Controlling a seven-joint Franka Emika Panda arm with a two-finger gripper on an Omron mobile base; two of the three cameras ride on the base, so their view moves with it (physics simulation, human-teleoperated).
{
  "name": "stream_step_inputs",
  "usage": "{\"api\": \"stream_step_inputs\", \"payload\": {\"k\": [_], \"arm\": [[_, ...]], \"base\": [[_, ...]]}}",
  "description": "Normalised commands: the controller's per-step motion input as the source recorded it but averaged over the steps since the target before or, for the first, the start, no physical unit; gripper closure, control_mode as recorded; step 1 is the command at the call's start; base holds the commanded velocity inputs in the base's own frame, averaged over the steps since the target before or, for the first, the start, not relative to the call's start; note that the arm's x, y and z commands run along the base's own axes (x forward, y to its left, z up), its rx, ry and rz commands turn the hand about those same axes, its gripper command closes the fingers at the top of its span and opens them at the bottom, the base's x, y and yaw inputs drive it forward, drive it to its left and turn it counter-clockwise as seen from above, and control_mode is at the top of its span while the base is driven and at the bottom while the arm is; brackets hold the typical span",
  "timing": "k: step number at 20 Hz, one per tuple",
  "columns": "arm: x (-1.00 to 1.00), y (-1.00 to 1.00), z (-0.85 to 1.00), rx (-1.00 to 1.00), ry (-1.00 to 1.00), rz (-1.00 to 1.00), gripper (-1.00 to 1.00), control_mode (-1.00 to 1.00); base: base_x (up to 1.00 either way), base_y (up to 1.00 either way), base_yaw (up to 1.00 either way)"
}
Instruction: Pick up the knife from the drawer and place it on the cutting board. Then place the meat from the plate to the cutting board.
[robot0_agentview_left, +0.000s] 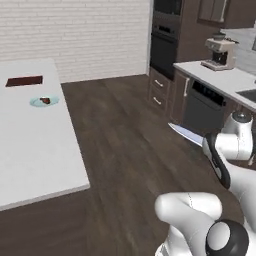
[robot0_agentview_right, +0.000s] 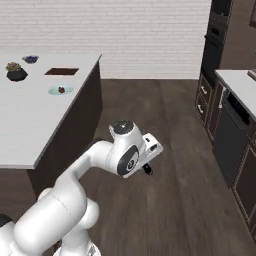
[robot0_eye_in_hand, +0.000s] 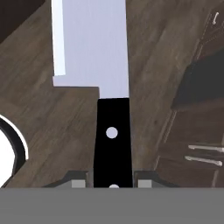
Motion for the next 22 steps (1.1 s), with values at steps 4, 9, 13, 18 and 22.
{"api": "stream_step_inputs", "payload": {"k": [4, 9, 13, 18, 22], "arm": [[0.00, 0.00, 0.00, 0.00, 0.00, 0.00, 1.00, 1.00], [0.00, 0.00, 0.00, 0.00, 0.00, 0.00, 1.00, 1.00], [0.00, 0.00, 0.00, 0.00, 0.00, 0.00, 1.00, 1.00], [0.00, 0.00, 0.00, 0.00, 0.00, 0.00, 1.00, 1.00], [0.00, 0.00, 0.00, 0.00, 0.00, 0.00, 1.00, 1.00]], "base": [[0.82, 0.00, 0.10], [1.00, -0.37, 0.13], [1.00, -0.18, 0.14], [1.00, -0.39, 0.20], [1.00, -0.42, 0.21]]}}
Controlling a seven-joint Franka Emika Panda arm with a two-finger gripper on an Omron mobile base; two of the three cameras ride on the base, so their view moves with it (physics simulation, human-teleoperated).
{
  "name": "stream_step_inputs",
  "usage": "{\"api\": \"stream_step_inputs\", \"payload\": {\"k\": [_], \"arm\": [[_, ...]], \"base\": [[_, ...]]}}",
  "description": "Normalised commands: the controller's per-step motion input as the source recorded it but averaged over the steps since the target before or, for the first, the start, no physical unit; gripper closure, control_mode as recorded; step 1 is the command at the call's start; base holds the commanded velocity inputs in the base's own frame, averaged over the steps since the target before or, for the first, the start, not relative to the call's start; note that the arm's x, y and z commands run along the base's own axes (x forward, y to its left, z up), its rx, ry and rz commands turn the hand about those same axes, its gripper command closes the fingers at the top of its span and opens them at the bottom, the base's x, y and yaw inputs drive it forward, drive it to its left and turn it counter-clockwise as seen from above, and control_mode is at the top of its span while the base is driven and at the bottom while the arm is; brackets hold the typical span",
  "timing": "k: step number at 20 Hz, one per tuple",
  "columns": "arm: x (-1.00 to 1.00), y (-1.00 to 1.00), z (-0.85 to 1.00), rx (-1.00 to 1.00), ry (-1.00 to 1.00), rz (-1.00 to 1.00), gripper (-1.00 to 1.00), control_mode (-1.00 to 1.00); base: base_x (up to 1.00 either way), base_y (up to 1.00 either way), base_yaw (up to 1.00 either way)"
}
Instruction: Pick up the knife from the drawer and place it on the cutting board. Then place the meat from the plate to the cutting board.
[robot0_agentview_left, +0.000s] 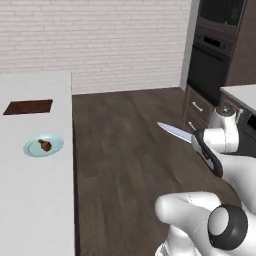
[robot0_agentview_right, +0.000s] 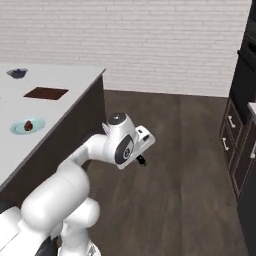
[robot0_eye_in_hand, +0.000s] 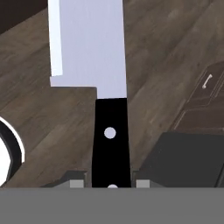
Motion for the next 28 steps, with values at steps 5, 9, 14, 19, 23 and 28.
{"api": "stream_step_inputs", "payload": {"k": [5, 9, 14, 19, 23, 28], "arm": [[0.00, 0.00, 0.00, 0.00, 0.00, 0.00, 1.00, 1.00], [0.00, 0.00, 0.00, 0.00, 0.00, 0.00, 1.00, 1.00], [0.00, 0.00, 0.00, 0.00, 0.00, 0.00, 1.00, 1.00], [0.00, 0.00, 0.00, 0.00, 0.00, 0.00, 1.00, 1.00], [0.00, 0.00, 0.00, 0.00, 0.00, 0.00, 1.00, 1.00], [0.00, 0.00, 0.00, 0.00, 0.00, 0.00, 1.00, 1.00]], "base": [[1.00, -0.36, 0.45], [0.82, -0.16, 0.71], [0.45, -0.25, 0.73], [0.12, -0.63, 0.65], [0.10, -0.81, 0.58], [0.13, -0.76, 0.60]]}}
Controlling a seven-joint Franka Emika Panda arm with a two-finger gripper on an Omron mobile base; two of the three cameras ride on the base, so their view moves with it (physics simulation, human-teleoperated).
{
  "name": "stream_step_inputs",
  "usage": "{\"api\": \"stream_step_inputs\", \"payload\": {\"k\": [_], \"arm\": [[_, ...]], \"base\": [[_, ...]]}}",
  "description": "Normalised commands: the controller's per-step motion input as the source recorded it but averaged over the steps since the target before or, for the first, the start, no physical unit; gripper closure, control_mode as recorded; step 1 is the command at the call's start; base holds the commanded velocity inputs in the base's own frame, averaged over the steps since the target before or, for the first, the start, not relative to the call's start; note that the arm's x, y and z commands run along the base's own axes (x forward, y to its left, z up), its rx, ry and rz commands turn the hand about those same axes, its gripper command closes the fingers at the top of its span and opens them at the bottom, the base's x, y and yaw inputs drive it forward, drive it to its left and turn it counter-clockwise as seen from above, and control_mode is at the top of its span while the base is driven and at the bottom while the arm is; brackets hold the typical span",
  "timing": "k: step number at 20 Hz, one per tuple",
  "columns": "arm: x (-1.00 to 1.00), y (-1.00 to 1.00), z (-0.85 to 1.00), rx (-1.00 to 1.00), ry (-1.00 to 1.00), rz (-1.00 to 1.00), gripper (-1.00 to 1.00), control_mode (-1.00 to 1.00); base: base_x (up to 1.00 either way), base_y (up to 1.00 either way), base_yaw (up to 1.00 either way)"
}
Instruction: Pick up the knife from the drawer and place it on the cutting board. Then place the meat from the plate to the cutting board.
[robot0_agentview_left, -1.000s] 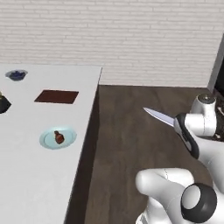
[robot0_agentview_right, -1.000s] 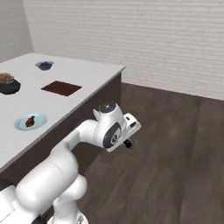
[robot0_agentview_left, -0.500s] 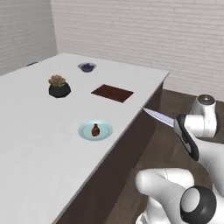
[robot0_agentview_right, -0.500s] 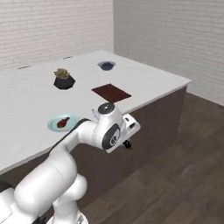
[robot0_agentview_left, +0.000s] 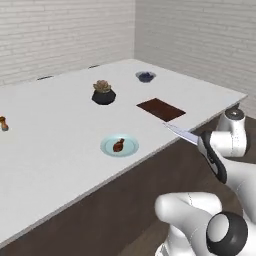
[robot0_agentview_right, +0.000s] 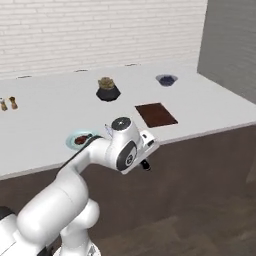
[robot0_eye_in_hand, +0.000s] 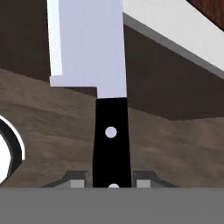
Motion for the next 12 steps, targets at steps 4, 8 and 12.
{"api": "stream_step_inputs", "payload": {"k": [4, 8, 12], "arm": [[0.00, 0.00, 0.00, 0.00, 0.00, 0.00, 1.00, 1.00], [0.00, 0.00, 0.00, 0.00, 0.00, 0.00, 1.00, 1.00], [0.00, 0.00, 0.00, 0.00, 0.00, 0.00, 1.00, 1.00]], "base": [[0.07, -0.52, 0.70], [0.06, -0.51, 0.71], [0.14, -0.66, 0.64]]}}
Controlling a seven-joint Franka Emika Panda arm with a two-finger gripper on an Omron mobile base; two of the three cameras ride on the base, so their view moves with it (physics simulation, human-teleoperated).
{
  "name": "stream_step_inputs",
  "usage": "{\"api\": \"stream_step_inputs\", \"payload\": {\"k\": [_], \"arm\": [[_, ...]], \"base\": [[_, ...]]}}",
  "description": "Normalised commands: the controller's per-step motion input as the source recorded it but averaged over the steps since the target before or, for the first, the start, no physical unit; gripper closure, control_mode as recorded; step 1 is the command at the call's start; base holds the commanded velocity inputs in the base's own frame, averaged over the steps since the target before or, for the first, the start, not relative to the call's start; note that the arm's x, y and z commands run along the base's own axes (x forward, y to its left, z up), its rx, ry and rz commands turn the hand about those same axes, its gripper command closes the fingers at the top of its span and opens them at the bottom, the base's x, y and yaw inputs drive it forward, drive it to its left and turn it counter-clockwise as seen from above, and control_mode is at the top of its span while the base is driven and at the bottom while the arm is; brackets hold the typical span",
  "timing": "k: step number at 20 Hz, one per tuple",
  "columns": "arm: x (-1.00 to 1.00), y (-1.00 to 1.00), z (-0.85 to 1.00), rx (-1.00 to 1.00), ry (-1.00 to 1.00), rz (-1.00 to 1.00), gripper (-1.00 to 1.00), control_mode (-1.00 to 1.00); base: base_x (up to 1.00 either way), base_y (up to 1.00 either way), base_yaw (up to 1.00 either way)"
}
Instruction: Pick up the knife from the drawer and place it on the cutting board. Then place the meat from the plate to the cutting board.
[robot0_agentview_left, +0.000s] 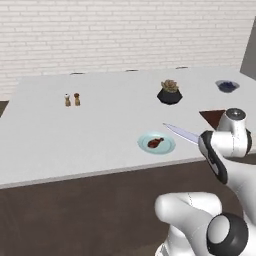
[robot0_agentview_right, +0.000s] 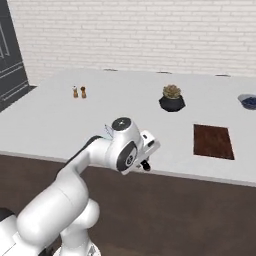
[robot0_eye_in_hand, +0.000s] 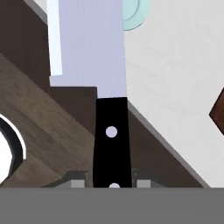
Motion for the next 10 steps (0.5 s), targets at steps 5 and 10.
{"api": "stream_step_inputs", "payload": {"k": [5, 10], "arm": [[0.00, 0.00, 0.00, 0.00, 0.00, 0.00, 1.00, 1.00], [0.00, 0.00, 0.00, 0.00, 0.00, 0.00, 1.00, 1.00]], "base": [[0.24, -0.66, 0.13], [0.19, -0.82, 0.19]]}}
